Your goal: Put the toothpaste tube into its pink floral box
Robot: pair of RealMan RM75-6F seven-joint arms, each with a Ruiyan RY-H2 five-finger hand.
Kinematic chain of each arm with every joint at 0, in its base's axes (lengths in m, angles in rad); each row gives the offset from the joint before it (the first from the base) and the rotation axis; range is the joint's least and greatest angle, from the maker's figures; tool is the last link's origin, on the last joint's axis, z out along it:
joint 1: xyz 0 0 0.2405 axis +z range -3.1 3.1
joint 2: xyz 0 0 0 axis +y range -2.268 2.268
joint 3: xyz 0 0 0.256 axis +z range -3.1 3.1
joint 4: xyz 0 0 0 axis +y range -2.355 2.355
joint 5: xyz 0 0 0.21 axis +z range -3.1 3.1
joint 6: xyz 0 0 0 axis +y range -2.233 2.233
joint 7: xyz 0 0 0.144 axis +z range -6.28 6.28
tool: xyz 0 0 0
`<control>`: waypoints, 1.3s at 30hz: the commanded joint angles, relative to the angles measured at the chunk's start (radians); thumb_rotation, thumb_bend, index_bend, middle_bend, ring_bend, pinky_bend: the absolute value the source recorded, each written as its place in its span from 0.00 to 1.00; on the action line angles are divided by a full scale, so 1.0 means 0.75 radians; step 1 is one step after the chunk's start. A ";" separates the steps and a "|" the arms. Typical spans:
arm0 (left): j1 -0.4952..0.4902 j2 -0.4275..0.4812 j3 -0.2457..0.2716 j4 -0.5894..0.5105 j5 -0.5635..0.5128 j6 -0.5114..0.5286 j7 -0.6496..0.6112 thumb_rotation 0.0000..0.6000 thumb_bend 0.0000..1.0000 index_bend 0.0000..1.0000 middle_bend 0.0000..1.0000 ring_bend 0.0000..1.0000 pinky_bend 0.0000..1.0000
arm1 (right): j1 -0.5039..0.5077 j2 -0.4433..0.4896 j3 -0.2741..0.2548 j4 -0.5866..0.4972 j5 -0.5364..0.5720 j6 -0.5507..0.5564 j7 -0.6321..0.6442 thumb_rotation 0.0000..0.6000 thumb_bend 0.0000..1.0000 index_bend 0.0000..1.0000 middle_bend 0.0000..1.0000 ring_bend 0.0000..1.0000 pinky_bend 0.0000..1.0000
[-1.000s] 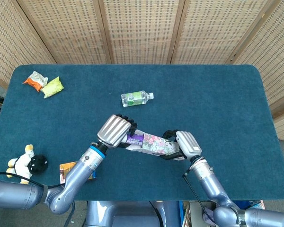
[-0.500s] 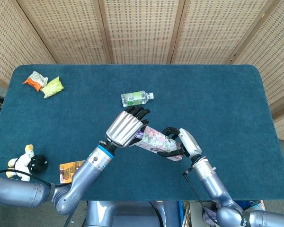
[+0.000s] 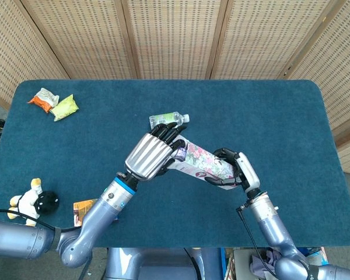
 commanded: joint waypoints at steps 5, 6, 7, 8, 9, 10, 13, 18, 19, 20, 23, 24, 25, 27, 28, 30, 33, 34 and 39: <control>0.008 0.050 0.000 -0.020 -0.034 -0.030 -0.007 1.00 0.23 0.18 0.01 0.01 0.05 | -0.013 -0.022 -0.014 0.053 -0.049 -0.004 0.059 1.00 0.00 0.58 0.50 0.37 0.48; 0.009 0.055 0.001 -0.023 -0.036 -0.033 -0.011 1.00 0.23 0.13 0.00 0.00 0.02 | -0.013 -0.022 -0.014 0.056 -0.050 -0.003 0.061 1.00 0.00 0.58 0.50 0.37 0.48; 0.011 0.060 0.001 -0.027 -0.035 -0.035 -0.017 1.00 0.23 0.10 0.00 0.00 0.01 | -0.013 -0.022 -0.014 0.058 -0.050 -0.003 0.063 1.00 0.00 0.58 0.50 0.37 0.48; 0.013 0.064 0.000 -0.031 -0.033 -0.035 -0.024 1.00 0.23 0.08 0.00 0.00 0.00 | -0.013 -0.021 -0.014 0.060 -0.050 -0.003 0.066 1.00 0.00 0.58 0.50 0.37 0.48; 0.015 0.066 -0.002 -0.034 -0.029 -0.033 -0.030 1.00 0.23 0.06 0.00 0.00 0.00 | -0.013 -0.020 -0.014 0.061 -0.050 -0.003 0.067 1.00 0.00 0.58 0.50 0.37 0.48; 0.019 0.068 -0.003 -0.038 -0.022 -0.030 -0.039 1.00 0.23 0.05 0.00 0.00 0.00 | -0.013 -0.019 -0.015 0.063 -0.051 -0.003 0.068 1.00 0.00 0.58 0.50 0.37 0.48; 0.046 0.086 -0.004 -0.062 0.033 -0.010 -0.094 1.00 0.23 0.05 0.00 0.00 0.00 | -0.020 -0.013 -0.016 0.071 -0.050 -0.003 0.089 1.00 0.00 0.58 0.50 0.37 0.48; 0.129 0.133 0.044 -0.106 0.189 0.045 -0.182 1.00 0.23 0.05 0.00 0.00 0.00 | -0.030 0.002 -0.036 0.106 -0.084 0.011 0.074 1.00 0.00 0.58 0.50 0.37 0.48; 0.156 0.143 0.068 -0.112 0.239 0.066 -0.199 1.00 0.23 0.05 0.00 0.00 0.00 | -0.034 0.009 -0.048 0.124 -0.096 0.020 0.043 1.00 0.00 0.58 0.50 0.37 0.48; 0.189 0.155 0.100 -0.114 0.297 0.091 -0.217 1.00 0.23 0.05 0.00 0.00 0.00 | -0.039 0.013 -0.065 0.149 -0.110 0.037 -0.006 1.00 0.00 0.58 0.50 0.37 0.48; 0.284 0.178 0.191 -0.098 0.451 0.153 -0.295 1.00 0.23 0.05 0.00 0.00 0.00 | -0.058 0.009 -0.116 0.212 -0.121 0.086 -0.151 1.00 0.00 0.58 0.50 0.37 0.48; 0.313 0.186 0.218 -0.089 0.498 0.169 -0.334 1.00 0.23 0.05 0.00 0.00 0.00 | -0.070 0.005 -0.137 0.238 -0.116 0.103 -0.199 1.00 0.00 0.58 0.50 0.37 0.48; 0.340 0.194 0.241 -0.078 0.541 0.183 -0.377 1.00 0.23 0.05 0.00 0.00 0.00 | -0.082 0.000 -0.151 0.254 -0.106 0.117 -0.226 1.00 0.00 0.58 0.50 0.37 0.48; 0.394 0.218 0.287 -0.051 0.617 0.207 -0.464 1.00 0.23 0.05 0.00 0.00 0.00 | -0.109 -0.010 -0.177 0.284 -0.082 0.133 -0.246 1.00 0.00 0.58 0.50 0.37 0.48; 0.416 0.230 0.306 -0.037 0.647 0.216 -0.496 1.00 0.23 0.05 0.00 0.00 0.00 | -0.119 -0.014 -0.191 0.305 -0.077 0.137 -0.255 1.00 0.00 0.58 0.50 0.37 0.48; 0.455 0.255 0.339 -0.014 0.690 0.226 -0.547 1.00 0.23 0.05 0.00 0.00 0.00 | -0.138 -0.027 -0.219 0.351 -0.075 0.145 -0.278 1.00 0.00 0.58 0.50 0.37 0.48; 0.530 0.290 0.398 0.008 0.751 0.261 -0.633 1.00 0.23 0.05 0.00 0.00 0.00 | -0.164 -0.046 -0.268 0.430 -0.077 0.156 -0.341 1.00 0.00 0.58 0.50 0.37 0.48; 0.540 0.291 0.404 0.013 0.761 0.270 -0.644 1.00 0.23 0.05 0.00 0.00 0.00 | -0.166 -0.048 -0.274 0.439 -0.078 0.159 -0.352 1.00 0.00 0.58 0.50 0.37 0.48; 0.708 0.259 0.500 0.155 0.897 0.437 -0.754 1.00 0.23 0.05 0.00 0.00 0.00 | -0.208 -0.096 -0.332 0.552 -0.079 0.201 -0.475 1.00 0.00 0.58 0.49 0.37 0.48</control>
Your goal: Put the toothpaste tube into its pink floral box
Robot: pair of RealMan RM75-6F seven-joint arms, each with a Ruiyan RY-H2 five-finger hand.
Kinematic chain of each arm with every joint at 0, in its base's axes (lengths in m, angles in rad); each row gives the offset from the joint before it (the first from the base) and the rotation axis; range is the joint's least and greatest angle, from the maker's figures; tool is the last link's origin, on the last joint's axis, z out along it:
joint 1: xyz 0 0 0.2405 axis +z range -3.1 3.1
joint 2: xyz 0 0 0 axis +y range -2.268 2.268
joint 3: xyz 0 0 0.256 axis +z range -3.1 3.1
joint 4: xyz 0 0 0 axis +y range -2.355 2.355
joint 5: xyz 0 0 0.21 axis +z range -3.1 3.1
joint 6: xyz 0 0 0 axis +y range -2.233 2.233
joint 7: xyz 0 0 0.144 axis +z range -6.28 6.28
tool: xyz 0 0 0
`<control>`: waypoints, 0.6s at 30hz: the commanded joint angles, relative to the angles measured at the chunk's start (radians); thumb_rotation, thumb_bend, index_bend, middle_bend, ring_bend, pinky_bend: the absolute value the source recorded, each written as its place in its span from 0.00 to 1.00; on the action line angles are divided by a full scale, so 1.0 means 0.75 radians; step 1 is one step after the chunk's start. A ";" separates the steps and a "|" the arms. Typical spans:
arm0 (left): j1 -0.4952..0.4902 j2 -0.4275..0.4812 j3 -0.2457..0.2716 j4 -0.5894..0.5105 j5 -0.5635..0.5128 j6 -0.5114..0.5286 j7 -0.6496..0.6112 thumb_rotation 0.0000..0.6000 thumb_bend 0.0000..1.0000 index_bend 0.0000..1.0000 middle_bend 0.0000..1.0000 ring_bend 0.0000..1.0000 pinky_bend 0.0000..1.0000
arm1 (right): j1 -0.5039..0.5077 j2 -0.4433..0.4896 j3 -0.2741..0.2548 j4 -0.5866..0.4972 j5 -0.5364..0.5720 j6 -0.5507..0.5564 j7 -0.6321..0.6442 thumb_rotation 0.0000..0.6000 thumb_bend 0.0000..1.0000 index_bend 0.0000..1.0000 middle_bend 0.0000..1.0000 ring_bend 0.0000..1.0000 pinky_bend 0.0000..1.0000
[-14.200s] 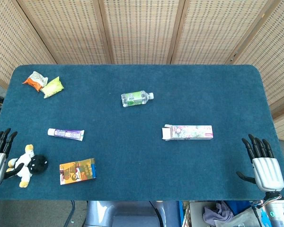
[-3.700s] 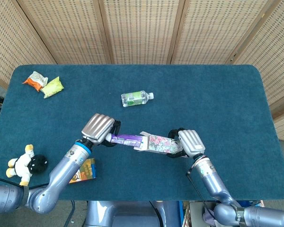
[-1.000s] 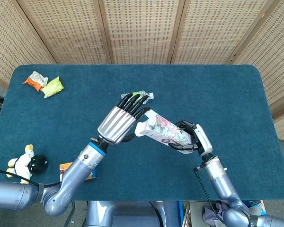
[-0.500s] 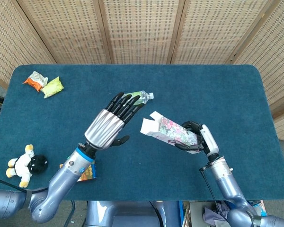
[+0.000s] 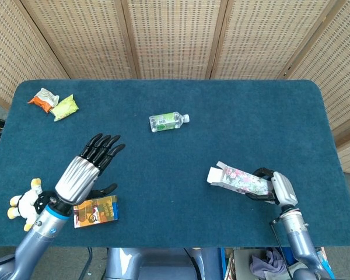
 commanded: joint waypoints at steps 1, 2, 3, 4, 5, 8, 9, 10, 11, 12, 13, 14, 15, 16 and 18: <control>0.120 -0.029 0.076 0.125 0.108 0.123 -0.090 1.00 0.23 0.05 0.00 0.00 0.00 | -0.038 -0.042 -0.040 0.070 0.007 0.029 -0.057 1.00 0.00 0.58 0.49 0.37 0.48; 0.141 -0.040 0.084 0.153 0.127 0.140 -0.105 1.00 0.23 0.05 0.00 0.00 0.00 | -0.043 -0.050 -0.042 0.084 0.010 0.029 -0.058 1.00 0.00 0.58 0.49 0.37 0.48; 0.153 -0.047 0.088 0.169 0.136 0.149 -0.113 1.00 0.23 0.05 0.00 0.00 0.00 | -0.047 -0.055 -0.044 0.094 0.011 0.029 -0.059 1.00 0.00 0.58 0.48 0.37 0.47; 0.171 -0.057 0.092 0.190 0.149 0.161 -0.123 1.00 0.23 0.05 0.00 0.00 0.00 | -0.051 -0.061 -0.048 0.109 0.010 0.028 -0.061 1.00 0.00 0.58 0.47 0.37 0.47; 0.187 -0.067 0.096 0.211 0.160 0.172 -0.133 1.00 0.23 0.05 0.00 0.00 0.00 | -0.056 -0.067 -0.052 0.124 0.010 0.025 -0.062 1.00 0.00 0.58 0.47 0.37 0.46; 0.236 -0.096 0.107 0.271 0.177 0.197 -0.178 1.00 0.23 0.05 0.00 0.00 0.00 | -0.071 -0.077 -0.062 0.160 0.020 0.003 -0.044 1.00 0.00 0.58 0.45 0.37 0.44; 0.249 -0.104 0.109 0.290 0.180 0.201 -0.200 1.00 0.23 0.05 0.00 0.00 0.00 | -0.074 -0.079 -0.062 0.170 0.021 -0.004 -0.035 1.00 0.00 0.58 0.45 0.37 0.44; 0.261 -0.111 0.109 0.308 0.183 0.205 -0.219 1.00 0.23 0.05 0.00 0.00 0.00 | -0.077 -0.080 -0.062 0.181 0.021 -0.009 -0.029 1.00 0.00 0.58 0.44 0.36 0.43; 0.272 -0.118 0.109 0.325 0.184 0.209 -0.236 1.00 0.23 0.05 0.00 0.00 0.00 | -0.079 -0.082 -0.063 0.190 0.020 -0.014 -0.026 1.00 0.00 0.58 0.43 0.35 0.40; 0.284 -0.123 0.107 0.342 0.184 0.214 -0.250 1.00 0.23 0.05 0.00 0.00 0.00 | -0.080 -0.084 -0.064 0.198 0.019 -0.019 -0.025 1.00 0.00 0.58 0.40 0.31 0.34; 0.295 -0.128 0.104 0.357 0.186 0.220 -0.261 1.00 0.23 0.05 0.00 0.00 0.00 | -0.081 -0.084 -0.066 0.206 0.016 -0.026 -0.025 1.00 0.00 0.57 0.37 0.27 0.29; 0.302 -0.132 0.102 0.367 0.188 0.224 -0.268 1.00 0.23 0.05 0.00 0.00 0.00 | -0.081 -0.084 -0.067 0.209 0.014 -0.030 -0.025 1.00 0.00 0.55 0.30 0.18 0.18; 0.313 -0.136 0.098 0.380 0.187 0.232 -0.280 1.00 0.23 0.05 0.00 0.00 0.00 | -0.080 -0.081 -0.073 0.212 0.006 -0.042 -0.026 1.00 0.00 0.49 0.21 0.09 0.08; 0.320 -0.139 0.095 0.388 0.186 0.236 -0.287 1.00 0.23 0.05 0.00 0.00 0.00 | -0.078 -0.078 -0.080 0.214 -0.002 -0.052 -0.028 1.00 0.00 0.41 0.13 0.03 0.02; 0.333 -0.143 0.090 0.403 0.183 0.241 -0.299 1.00 0.23 0.05 0.00 0.00 0.00 | -0.072 -0.067 -0.097 0.217 -0.014 -0.082 -0.037 1.00 0.00 0.28 0.03 0.00 0.00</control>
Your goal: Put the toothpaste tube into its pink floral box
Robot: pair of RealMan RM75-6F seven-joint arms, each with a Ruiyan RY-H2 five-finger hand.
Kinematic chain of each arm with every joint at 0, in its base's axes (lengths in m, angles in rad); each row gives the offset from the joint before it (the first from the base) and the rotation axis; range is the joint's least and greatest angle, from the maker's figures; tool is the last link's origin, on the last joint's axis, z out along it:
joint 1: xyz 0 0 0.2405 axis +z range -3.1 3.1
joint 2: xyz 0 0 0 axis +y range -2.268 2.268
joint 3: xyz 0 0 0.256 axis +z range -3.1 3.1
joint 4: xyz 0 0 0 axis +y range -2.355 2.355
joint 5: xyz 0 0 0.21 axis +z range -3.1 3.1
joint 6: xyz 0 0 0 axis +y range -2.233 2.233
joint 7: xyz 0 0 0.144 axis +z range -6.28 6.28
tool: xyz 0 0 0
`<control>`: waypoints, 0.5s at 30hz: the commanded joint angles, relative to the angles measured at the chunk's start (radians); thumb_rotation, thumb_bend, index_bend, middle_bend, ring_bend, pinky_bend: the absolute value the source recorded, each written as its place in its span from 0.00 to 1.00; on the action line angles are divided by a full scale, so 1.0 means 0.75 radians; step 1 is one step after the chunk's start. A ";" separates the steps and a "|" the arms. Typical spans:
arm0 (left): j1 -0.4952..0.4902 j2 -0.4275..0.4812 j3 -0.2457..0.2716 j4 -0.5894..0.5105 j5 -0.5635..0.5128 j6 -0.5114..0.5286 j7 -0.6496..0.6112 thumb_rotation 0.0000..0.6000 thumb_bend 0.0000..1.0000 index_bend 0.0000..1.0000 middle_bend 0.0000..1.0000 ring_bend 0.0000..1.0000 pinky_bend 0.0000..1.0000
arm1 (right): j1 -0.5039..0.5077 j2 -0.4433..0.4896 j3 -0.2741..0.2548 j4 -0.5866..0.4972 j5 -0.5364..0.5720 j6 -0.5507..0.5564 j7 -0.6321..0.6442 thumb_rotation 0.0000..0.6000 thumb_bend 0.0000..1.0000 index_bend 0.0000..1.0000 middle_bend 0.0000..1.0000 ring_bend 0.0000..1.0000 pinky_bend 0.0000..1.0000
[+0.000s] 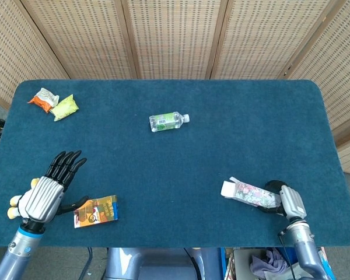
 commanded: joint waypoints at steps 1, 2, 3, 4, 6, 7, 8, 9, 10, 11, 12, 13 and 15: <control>0.019 -0.008 -0.009 0.022 -0.004 0.011 -0.015 1.00 0.23 0.05 0.00 0.00 0.00 | 0.009 0.018 -0.027 0.006 -0.017 -0.047 -0.017 1.00 0.00 0.24 0.01 0.00 0.00; 0.029 -0.012 -0.012 0.034 -0.008 0.012 -0.016 1.00 0.23 0.05 0.00 0.00 0.00 | 0.013 0.027 -0.034 0.003 -0.016 -0.068 -0.024 1.00 0.00 0.20 0.00 0.00 0.00; 0.036 -0.013 -0.014 0.042 -0.010 0.010 -0.014 1.00 0.23 0.05 0.00 0.00 0.00 | 0.015 0.034 -0.037 0.000 -0.013 -0.082 -0.033 1.00 0.00 0.16 0.00 0.00 0.00; 0.042 -0.015 -0.017 0.047 -0.010 0.008 -0.016 1.00 0.23 0.05 0.00 0.00 0.00 | 0.016 0.039 -0.039 -0.003 -0.011 -0.089 -0.045 1.00 0.00 0.14 0.00 0.00 0.00; 0.054 -0.020 -0.024 0.057 -0.012 0.007 -0.027 1.00 0.23 0.05 0.00 0.00 0.00 | 0.013 0.042 -0.038 -0.003 -0.005 -0.090 -0.069 1.00 0.00 0.10 0.00 0.00 0.00; 0.061 -0.022 -0.028 0.061 -0.013 0.008 -0.037 1.00 0.23 0.05 0.00 0.00 0.00 | 0.011 0.043 -0.038 -0.003 -0.003 -0.089 -0.077 1.00 0.00 0.09 0.00 0.00 0.00; 0.068 -0.024 -0.031 0.067 -0.014 0.010 -0.048 1.00 0.23 0.05 0.00 0.00 0.00 | 0.009 0.045 -0.037 -0.004 0.000 -0.089 -0.084 1.00 0.00 0.07 0.00 0.00 0.00; 0.075 -0.026 -0.035 0.073 -0.015 0.012 -0.057 1.00 0.23 0.05 0.00 0.00 0.00 | 0.007 0.047 -0.036 -0.005 0.002 -0.086 -0.092 1.00 0.00 0.05 0.00 0.00 0.00; 0.084 -0.029 -0.039 0.081 -0.018 0.013 -0.065 1.00 0.23 0.05 0.00 0.00 0.00 | 0.003 0.050 -0.035 -0.005 0.004 -0.081 -0.104 1.00 0.00 0.02 0.00 0.00 0.00; 0.090 -0.031 -0.042 0.087 -0.020 0.012 -0.069 1.00 0.23 0.05 0.00 0.00 0.00 | 0.001 0.053 -0.034 -0.009 0.005 -0.078 -0.115 1.00 0.00 0.01 0.00 0.00 0.00; 0.096 -0.034 -0.045 0.093 -0.022 0.011 -0.073 1.00 0.23 0.05 0.00 0.00 0.00 | -0.001 0.057 -0.034 -0.013 0.006 -0.072 -0.132 1.00 0.00 0.00 0.00 0.00 0.00; 0.102 -0.037 -0.047 0.099 -0.023 0.010 -0.080 1.00 0.23 0.05 0.00 0.00 0.00 | -0.004 0.061 -0.035 -0.015 0.004 -0.058 -0.158 1.00 0.00 0.00 0.00 0.00 0.00; 0.111 -0.039 -0.048 0.112 -0.022 0.004 -0.087 1.00 0.23 0.05 0.00 0.00 0.00 | -0.013 0.067 -0.032 -0.026 -0.004 -0.024 -0.198 1.00 0.00 0.00 0.00 0.00 0.00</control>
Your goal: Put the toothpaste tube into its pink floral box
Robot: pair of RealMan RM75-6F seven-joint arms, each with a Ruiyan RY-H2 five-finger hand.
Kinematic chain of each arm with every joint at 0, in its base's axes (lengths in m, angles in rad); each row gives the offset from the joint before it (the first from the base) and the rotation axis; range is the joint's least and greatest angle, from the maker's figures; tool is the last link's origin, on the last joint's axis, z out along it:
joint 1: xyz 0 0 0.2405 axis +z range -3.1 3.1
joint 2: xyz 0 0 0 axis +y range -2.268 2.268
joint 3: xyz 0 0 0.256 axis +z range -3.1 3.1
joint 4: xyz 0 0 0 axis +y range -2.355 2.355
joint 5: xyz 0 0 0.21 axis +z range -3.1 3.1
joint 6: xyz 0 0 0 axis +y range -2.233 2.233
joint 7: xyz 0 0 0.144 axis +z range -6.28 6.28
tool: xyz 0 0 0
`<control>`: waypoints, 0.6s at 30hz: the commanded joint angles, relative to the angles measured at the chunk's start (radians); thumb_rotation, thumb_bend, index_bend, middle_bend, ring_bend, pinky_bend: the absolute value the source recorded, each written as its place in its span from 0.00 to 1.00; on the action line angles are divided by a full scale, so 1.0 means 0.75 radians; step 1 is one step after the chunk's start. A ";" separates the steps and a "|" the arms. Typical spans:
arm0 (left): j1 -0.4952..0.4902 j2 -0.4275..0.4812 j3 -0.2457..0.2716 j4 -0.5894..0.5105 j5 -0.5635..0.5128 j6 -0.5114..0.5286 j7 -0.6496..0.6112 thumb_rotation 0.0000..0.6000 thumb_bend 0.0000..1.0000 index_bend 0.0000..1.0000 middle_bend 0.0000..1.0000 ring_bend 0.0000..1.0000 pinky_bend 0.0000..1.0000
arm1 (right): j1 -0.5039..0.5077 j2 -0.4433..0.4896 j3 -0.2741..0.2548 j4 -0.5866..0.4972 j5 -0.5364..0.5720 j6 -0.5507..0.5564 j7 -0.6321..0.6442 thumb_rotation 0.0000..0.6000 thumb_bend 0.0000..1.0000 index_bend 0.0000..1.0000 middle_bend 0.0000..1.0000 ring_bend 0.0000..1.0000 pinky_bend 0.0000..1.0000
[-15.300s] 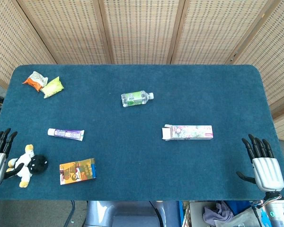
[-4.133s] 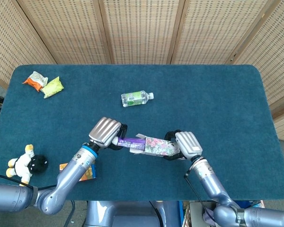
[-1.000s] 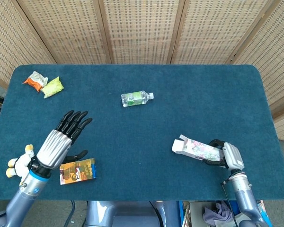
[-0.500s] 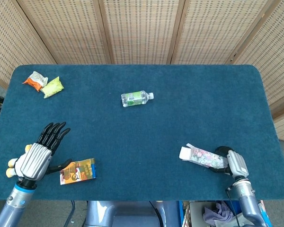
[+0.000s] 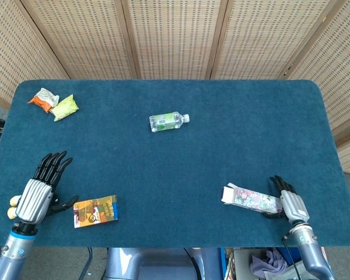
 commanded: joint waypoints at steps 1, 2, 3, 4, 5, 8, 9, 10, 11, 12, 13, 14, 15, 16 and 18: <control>0.012 -0.003 -0.004 0.018 0.002 -0.008 -0.001 1.00 0.23 0.05 0.00 0.00 0.00 | -0.016 0.016 0.004 -0.023 -0.016 0.064 -0.070 1.00 0.00 0.00 0.00 0.00 0.00; 0.016 -0.002 -0.005 0.026 0.004 -0.008 0.008 1.00 0.23 0.05 0.00 0.00 0.00 | -0.023 0.023 0.004 -0.036 -0.030 0.091 -0.088 1.00 0.00 0.00 0.00 0.00 0.00; 0.022 0.000 -0.007 0.032 0.005 -0.009 0.020 1.00 0.23 0.05 0.00 0.00 0.00 | -0.030 0.030 0.002 -0.049 -0.049 0.120 -0.108 1.00 0.00 0.00 0.00 0.00 0.00; 0.025 0.001 -0.007 0.035 0.005 -0.010 0.030 1.00 0.23 0.05 0.00 0.00 0.00 | -0.034 0.035 0.001 -0.057 -0.064 0.143 -0.123 1.00 0.00 0.00 0.00 0.00 0.00; 0.034 0.007 -0.004 0.041 0.001 -0.016 0.051 1.00 0.23 0.05 0.00 0.00 0.00 | -0.043 0.047 -0.006 -0.071 -0.107 0.196 -0.161 1.00 0.00 0.00 0.00 0.00 0.00; 0.056 0.031 0.012 0.042 -0.020 -0.044 0.095 1.00 0.23 0.03 0.00 0.00 0.00 | -0.070 0.074 -0.028 -0.093 -0.216 0.336 -0.290 1.00 0.00 0.00 0.00 0.00 0.00; 0.062 0.040 0.016 0.041 -0.027 -0.055 0.107 1.00 0.23 0.02 0.00 0.00 0.00 | -0.078 0.081 -0.032 -0.095 -0.243 0.375 -0.333 1.00 0.00 0.00 0.00 0.00 0.00; 0.069 0.046 0.018 0.042 -0.036 -0.062 0.116 1.00 0.23 0.02 0.00 0.00 0.00 | -0.087 0.089 -0.035 -0.098 -0.269 0.413 -0.368 1.00 0.00 0.00 0.00 0.00 0.00; 0.077 0.049 0.017 0.044 -0.042 -0.065 0.120 1.00 0.23 0.01 0.00 0.00 0.00 | -0.096 0.098 -0.038 -0.106 -0.289 0.443 -0.389 1.00 0.00 0.00 0.00 0.00 0.00; 0.084 0.051 0.016 0.047 -0.050 -0.067 0.123 1.00 0.23 0.01 0.00 0.00 0.00 | -0.105 0.108 -0.040 -0.115 -0.303 0.466 -0.403 1.00 0.00 0.00 0.00 0.00 0.00; 0.093 0.053 0.015 0.050 -0.058 -0.068 0.123 1.00 0.23 0.01 0.00 0.00 0.00 | -0.114 0.119 -0.044 -0.126 -0.314 0.485 -0.414 1.00 0.00 0.00 0.00 0.00 0.00; 0.103 0.055 0.014 0.054 -0.063 -0.067 0.114 1.00 0.23 0.01 0.00 0.00 0.00 | -0.126 0.140 -0.052 -0.143 -0.329 0.504 -0.429 1.00 0.00 0.00 0.00 0.00 0.00; 0.108 0.056 0.014 0.057 -0.065 -0.068 0.110 1.00 0.23 0.01 0.00 0.00 0.00 | -0.133 0.151 -0.058 -0.153 -0.337 0.513 -0.436 1.00 0.00 0.00 0.00 0.00 0.00; 0.115 0.060 0.014 0.062 -0.070 -0.069 0.106 1.00 0.23 0.01 0.00 0.00 0.00 | -0.144 0.170 -0.066 -0.164 -0.346 0.526 -0.452 1.00 0.00 0.00 0.00 0.00 0.00; 0.126 0.065 0.010 0.069 -0.079 -0.072 0.094 1.00 0.23 0.01 0.00 0.00 0.00 | -0.167 0.206 -0.082 -0.189 -0.354 0.547 -0.484 1.00 0.00 0.00 0.00 0.00 0.00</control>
